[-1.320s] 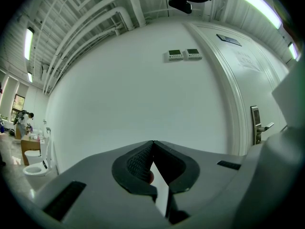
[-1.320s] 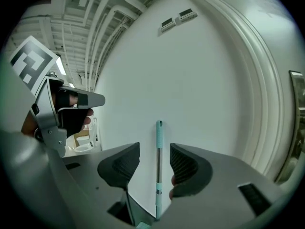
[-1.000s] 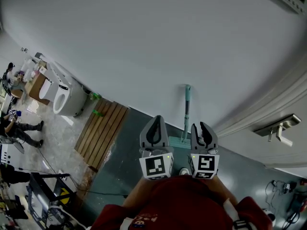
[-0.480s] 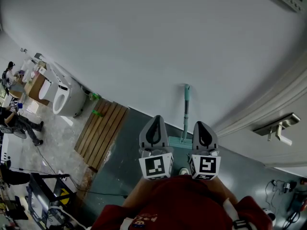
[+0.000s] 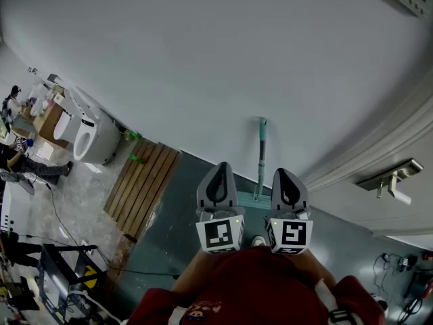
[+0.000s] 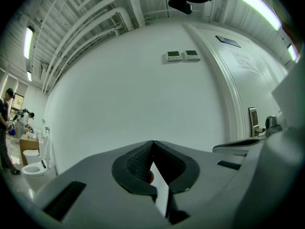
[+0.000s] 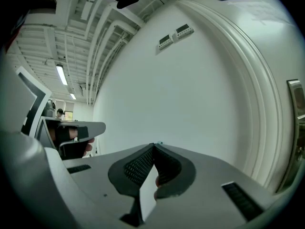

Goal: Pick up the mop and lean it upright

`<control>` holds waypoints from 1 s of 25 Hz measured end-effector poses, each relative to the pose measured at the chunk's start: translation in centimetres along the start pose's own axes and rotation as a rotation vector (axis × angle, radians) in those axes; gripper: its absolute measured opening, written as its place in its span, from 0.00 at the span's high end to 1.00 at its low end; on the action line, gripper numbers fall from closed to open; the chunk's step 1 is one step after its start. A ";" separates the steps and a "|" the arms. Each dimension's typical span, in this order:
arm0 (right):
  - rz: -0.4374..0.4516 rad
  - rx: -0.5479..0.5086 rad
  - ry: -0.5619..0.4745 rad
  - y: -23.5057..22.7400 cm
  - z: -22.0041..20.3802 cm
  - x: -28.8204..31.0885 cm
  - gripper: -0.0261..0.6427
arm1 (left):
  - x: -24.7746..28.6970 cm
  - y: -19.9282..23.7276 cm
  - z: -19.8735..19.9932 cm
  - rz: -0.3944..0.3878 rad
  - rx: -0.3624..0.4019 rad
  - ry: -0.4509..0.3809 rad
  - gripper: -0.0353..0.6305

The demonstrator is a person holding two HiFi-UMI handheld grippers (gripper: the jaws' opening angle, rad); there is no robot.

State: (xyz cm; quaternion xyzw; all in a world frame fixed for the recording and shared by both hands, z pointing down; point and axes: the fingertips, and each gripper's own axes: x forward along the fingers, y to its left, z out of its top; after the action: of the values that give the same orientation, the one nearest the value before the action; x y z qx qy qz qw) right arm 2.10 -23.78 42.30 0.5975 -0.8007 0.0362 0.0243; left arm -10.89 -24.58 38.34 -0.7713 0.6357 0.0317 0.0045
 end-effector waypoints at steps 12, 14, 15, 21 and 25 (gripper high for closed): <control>0.020 -0.036 -0.097 0.2 5.4 -0.8 0.93 | -0.2 -0.5 -0.1 -0.019 0.004 0.001 0.93; 0.020 -0.045 -0.089 0.2 5.1 -0.6 0.93 | -0.3 -0.6 0.0 -0.020 0.005 -0.002 0.93; 0.020 -0.046 -0.083 0.3 4.9 -0.6 0.93 | -0.3 -0.5 0.0 -0.019 0.004 -0.001 0.93; 0.022 -0.039 -0.056 0.3 3.8 -0.6 0.94 | -0.5 -0.3 0.0 -0.015 0.005 0.001 0.93; 0.035 -0.014 -0.057 0.3 3.7 -0.7 0.94 | -0.6 -0.4 0.1 -0.016 0.000 0.002 0.93</control>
State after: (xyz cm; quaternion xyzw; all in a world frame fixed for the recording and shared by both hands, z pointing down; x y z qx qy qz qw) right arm 1.98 -23.36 38.55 0.5840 -0.8116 0.0141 0.0052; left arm -10.57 -23.94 38.28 -0.7764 0.6295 0.0311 0.0042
